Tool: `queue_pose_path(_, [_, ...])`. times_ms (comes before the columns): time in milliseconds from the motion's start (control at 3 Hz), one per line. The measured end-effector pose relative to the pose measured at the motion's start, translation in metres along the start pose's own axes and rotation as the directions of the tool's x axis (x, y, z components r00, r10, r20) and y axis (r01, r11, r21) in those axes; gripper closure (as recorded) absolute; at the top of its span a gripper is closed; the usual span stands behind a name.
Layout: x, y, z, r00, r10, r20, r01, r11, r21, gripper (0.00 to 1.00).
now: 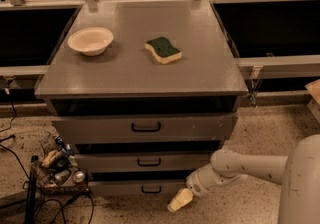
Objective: Open bottom drawer
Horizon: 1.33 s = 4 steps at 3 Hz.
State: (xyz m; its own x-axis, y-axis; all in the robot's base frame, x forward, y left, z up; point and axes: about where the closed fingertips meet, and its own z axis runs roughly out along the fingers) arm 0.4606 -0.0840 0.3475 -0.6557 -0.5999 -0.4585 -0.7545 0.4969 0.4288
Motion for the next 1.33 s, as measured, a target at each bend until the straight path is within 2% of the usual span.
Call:
queue_pose_path(333, [0.0,-0.001,0.002,1.0,0.004,0.001,-0.004,1.0,0.004,0.0])
queue_pose_path(667, [0.003,-0.009,0.016,0.999,0.038,0.013,-0.038,0.9984,0.041,0.0])
queue_pose_path(1000, [0.014,-0.024,0.031,0.994,0.105,0.044,-0.107,0.9922,0.063,0.0])
queue_pose_path(1333, [0.014,-0.024,0.031,0.993,0.105,0.045,-0.108,0.9922,0.063,0.0])
